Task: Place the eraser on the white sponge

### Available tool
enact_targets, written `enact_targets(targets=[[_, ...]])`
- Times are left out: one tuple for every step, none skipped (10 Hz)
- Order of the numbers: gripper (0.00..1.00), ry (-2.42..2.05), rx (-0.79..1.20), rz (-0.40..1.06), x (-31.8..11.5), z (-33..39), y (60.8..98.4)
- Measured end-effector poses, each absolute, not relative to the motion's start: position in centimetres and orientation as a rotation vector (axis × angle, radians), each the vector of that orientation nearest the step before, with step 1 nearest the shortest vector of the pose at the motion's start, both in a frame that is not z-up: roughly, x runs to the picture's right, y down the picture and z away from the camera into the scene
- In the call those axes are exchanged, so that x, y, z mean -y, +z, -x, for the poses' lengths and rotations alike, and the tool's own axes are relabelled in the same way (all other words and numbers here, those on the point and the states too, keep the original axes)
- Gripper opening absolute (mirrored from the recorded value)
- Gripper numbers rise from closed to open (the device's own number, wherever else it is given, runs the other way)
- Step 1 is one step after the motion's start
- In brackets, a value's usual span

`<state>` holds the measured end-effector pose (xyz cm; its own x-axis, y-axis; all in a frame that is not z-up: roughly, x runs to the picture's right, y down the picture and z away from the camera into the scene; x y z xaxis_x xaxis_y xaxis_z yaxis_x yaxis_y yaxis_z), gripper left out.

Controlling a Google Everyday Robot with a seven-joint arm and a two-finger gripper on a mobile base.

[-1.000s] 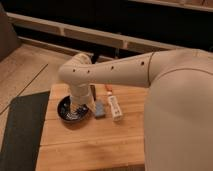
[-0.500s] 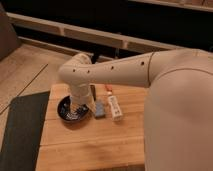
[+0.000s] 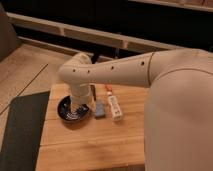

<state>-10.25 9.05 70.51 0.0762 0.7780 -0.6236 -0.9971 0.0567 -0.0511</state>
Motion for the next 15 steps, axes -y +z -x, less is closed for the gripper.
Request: enact_targets(targets=[[0.65, 1.42, -0.465, 0.489, -7.1, 9.4, 70.8], [0.65, 1.381, -0.414, 0.434, -4.8, 8.8, 71.0], [0.65, 1.342, -0.37, 0.407, -3.1, 8.8, 70.9], [0.65, 1.3, -0.324, 0.378, -1.3, 8.7, 70.7], [0.65, 1.285, -0.309, 0.368, -0.7, 8.7, 70.7], [0.65, 1.282, -0.306, 0.365, -0.6, 8.7, 70.7], [0.65, 1.282, -0.308, 0.366, -0.7, 8.7, 70.7], [0.65, 1.283, -0.313, 0.366, -0.7, 8.5, 70.9], [0.65, 1.295, -0.335, 0.345, -0.3, 7.2, 71.7], [0.65, 1.303, -0.344, 0.323, 0.5, 6.2, 72.3], [0.65, 1.296, -0.332, 0.286, 2.3, 5.1, 73.8], [0.65, 1.287, -0.313, 0.266, 3.5, 4.9, 74.9], [0.65, 1.282, -0.301, 0.258, 4.1, 4.6, 75.6], [0.65, 1.275, -0.263, 0.27, 4.5, 4.8, 77.3], [0.65, 1.279, -0.239, 0.287, 4.6, 4.9, 78.3]])
